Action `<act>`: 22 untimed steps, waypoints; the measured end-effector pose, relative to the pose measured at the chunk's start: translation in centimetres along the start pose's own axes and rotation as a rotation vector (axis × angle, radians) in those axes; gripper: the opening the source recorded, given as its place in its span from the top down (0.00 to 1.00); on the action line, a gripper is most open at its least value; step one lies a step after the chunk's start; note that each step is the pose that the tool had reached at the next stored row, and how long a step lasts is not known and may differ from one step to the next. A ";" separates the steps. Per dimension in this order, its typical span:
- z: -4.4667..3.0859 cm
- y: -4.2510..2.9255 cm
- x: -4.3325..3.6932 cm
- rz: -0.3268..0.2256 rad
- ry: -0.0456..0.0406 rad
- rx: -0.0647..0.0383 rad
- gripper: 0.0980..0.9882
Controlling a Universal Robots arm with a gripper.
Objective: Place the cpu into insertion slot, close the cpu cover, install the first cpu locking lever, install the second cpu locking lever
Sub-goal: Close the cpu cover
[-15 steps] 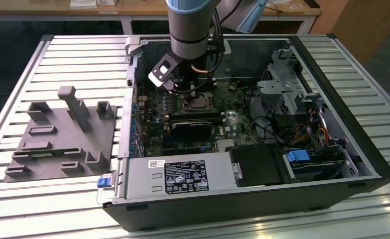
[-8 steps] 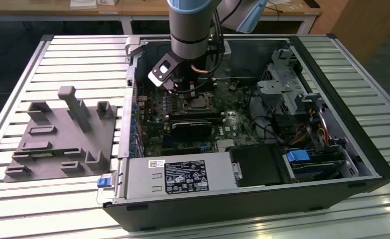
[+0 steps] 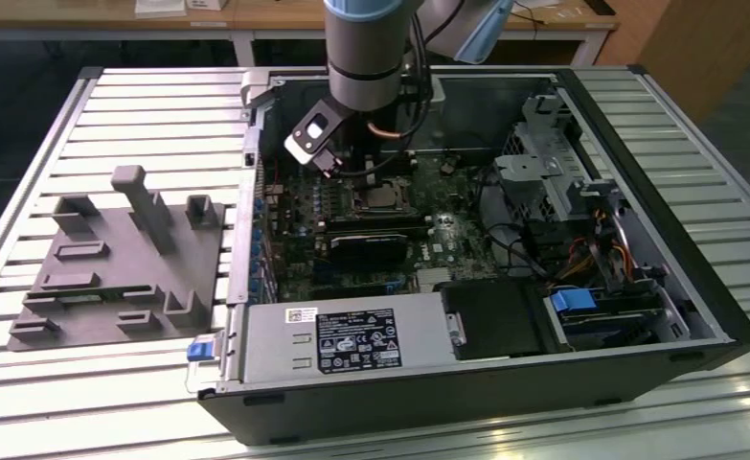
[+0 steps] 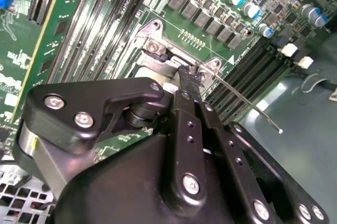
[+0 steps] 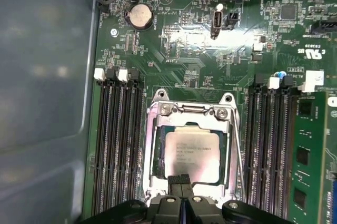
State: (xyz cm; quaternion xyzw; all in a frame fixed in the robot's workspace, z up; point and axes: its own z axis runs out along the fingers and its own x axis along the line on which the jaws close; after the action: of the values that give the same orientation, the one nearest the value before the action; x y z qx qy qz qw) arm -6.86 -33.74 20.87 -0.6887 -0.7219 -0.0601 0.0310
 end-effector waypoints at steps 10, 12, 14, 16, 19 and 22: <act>-0.64 0.03 0.08 -0.044 -0.0478 0.007 0.99; -0.65 0.03 0.08 -0.080 -0.0474 0.011 0.99; -0.63 0.03 0.08 -0.115 -0.0458 0.015 0.99; -0.60 0.03 0.08 -0.151 -0.0441 0.018 0.99; -0.55 0.02 0.07 -0.206 -0.0415 0.024 0.99; -0.49 0.02 0.06 -0.260 -0.0392 0.029 0.99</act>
State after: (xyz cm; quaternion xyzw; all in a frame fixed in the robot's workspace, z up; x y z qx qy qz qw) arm -6.86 -33.74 21.36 -0.5898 -0.8063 -0.0396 0.0189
